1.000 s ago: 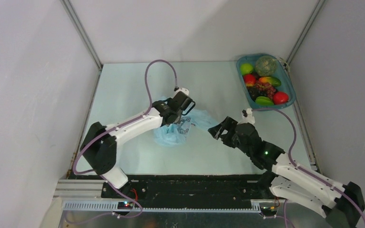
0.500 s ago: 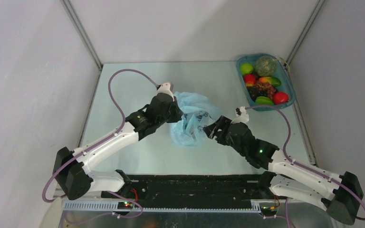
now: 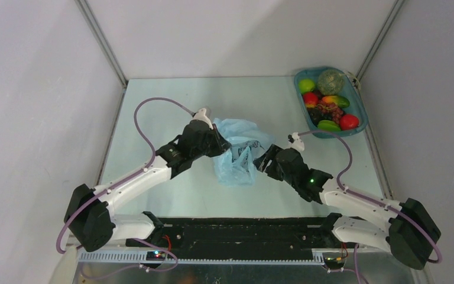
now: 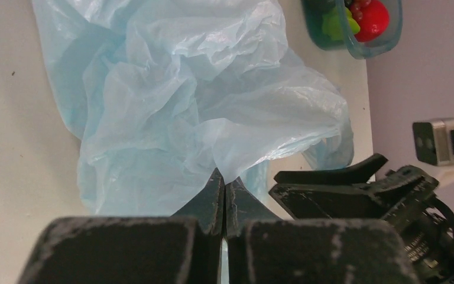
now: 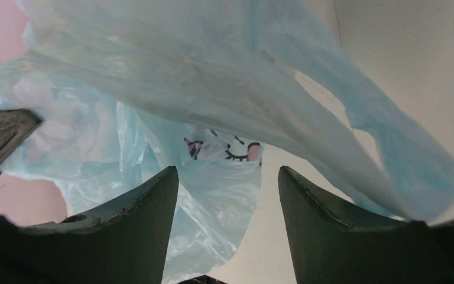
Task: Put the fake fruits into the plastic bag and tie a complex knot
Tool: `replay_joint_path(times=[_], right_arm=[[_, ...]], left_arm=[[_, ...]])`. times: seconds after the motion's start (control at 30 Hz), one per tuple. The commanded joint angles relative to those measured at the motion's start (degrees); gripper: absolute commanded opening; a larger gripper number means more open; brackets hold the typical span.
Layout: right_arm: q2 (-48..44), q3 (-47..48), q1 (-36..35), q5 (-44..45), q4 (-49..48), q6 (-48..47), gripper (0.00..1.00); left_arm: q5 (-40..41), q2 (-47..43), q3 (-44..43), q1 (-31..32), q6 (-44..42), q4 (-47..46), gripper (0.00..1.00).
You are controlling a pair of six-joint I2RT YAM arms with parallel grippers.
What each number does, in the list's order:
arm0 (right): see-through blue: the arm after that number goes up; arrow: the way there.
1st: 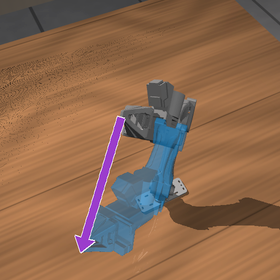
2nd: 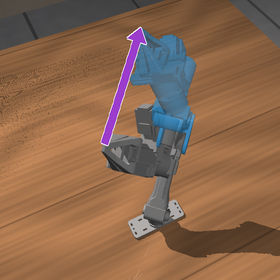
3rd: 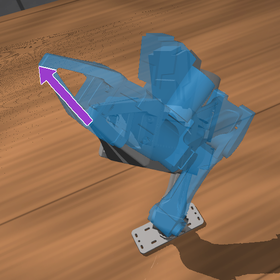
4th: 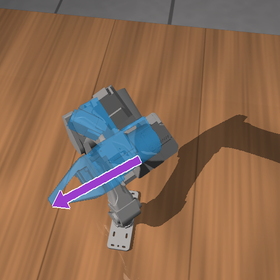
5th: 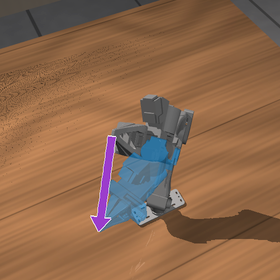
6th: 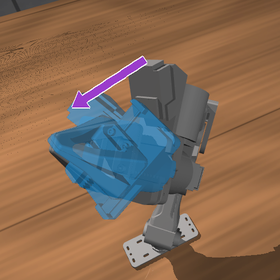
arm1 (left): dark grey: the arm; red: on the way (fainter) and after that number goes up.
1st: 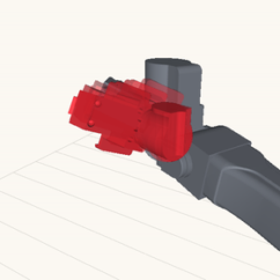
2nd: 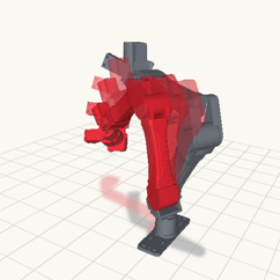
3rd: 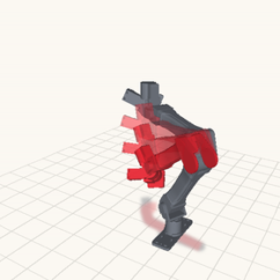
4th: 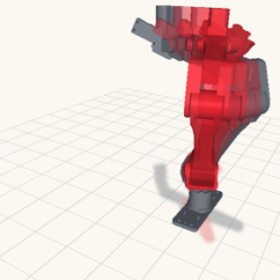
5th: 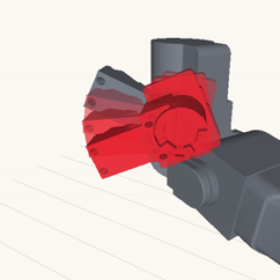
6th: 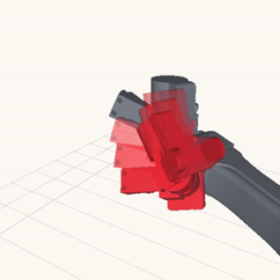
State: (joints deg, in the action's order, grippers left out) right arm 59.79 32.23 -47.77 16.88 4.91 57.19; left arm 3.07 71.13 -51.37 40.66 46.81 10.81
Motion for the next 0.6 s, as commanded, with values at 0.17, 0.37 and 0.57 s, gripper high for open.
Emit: replay_joint_path(times=[0.17,0.37,0.57], right_arm=[[4.3,-4.8,5.0,-7.0,-13.3,-1.3,0.64],[9.7,-5.5,6.5,-13.0,-20.7,-5.2,0.65],[16.6,-5.5,6.7,-19.5,-29.1,-4.9,0.66]], left_arm=[[-4.4,-0.6,1.9,-1.0,1.8,-4.8,0.00],[-7.1,0.2,2.3,-1.4,0.4,-5.0,0.00],[-9.4,0.0,3.5,-1.8,-0.4,-7.0,0.00]])
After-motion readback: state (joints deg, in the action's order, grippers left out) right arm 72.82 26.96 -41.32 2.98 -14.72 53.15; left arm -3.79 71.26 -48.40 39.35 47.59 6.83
